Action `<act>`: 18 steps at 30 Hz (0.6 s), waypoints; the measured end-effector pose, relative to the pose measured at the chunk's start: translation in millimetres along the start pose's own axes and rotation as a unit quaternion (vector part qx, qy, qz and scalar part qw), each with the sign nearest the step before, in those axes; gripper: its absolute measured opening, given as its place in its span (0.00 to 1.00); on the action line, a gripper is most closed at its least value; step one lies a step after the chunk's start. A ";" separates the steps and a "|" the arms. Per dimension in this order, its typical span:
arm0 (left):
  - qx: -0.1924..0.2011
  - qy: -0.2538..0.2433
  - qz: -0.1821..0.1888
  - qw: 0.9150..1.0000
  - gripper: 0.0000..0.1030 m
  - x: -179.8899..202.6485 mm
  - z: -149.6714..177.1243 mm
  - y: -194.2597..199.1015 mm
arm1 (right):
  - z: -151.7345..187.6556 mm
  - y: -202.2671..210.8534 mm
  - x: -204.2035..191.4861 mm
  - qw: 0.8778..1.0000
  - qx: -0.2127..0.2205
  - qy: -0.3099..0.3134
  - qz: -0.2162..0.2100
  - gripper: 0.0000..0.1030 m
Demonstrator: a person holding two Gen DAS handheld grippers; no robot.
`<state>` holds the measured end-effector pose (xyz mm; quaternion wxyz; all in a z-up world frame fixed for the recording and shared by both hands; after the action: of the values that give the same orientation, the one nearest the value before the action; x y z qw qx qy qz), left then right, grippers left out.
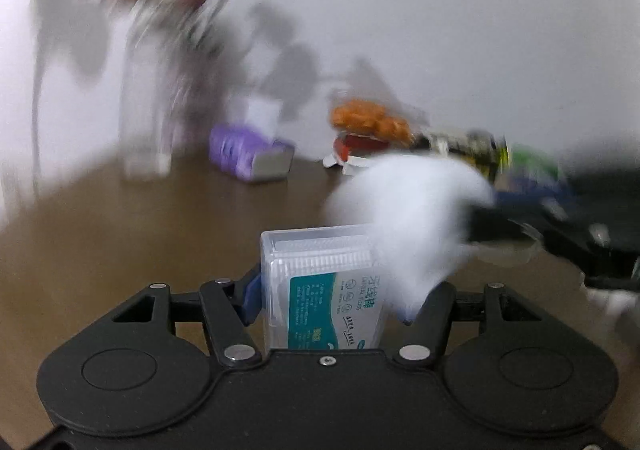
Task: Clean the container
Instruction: 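Grasp the swab box again with the left tool and lift it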
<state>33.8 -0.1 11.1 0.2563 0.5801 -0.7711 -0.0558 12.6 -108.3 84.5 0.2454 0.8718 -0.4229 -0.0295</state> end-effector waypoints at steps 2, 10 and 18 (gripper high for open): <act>-0.023 0.100 0.014 0.995 0.58 -21.2 -6.7 -7.5 | 11.6 6.3 23.9 0.998 -0.001 -0.056 0.029 0.10; -0.103 0.182 -0.008 0.978 0.59 -21.1 9.4 -48.1 | 48.6 -31.7 -46.7 0.998 -0.032 -0.061 -0.015 0.08; -0.056 0.114 -0.011 0.992 0.92 -14.4 19.7 -31.2 | 61.6 -48.3 -13.0 0.990 -0.046 -0.134 0.002 0.13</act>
<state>54.5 -1.0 -22.6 0.3742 0.5758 -0.7261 -0.0346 23.3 -98.1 6.5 0.2261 0.8469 -0.4522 -0.1644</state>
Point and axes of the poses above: each gripper's, at about its wrist camera, not at the fingertips, and y roughly against the way its jaws point, x to its right, z to its underside, the point moved 9 cm from there along -y, roughly the way its jaws point
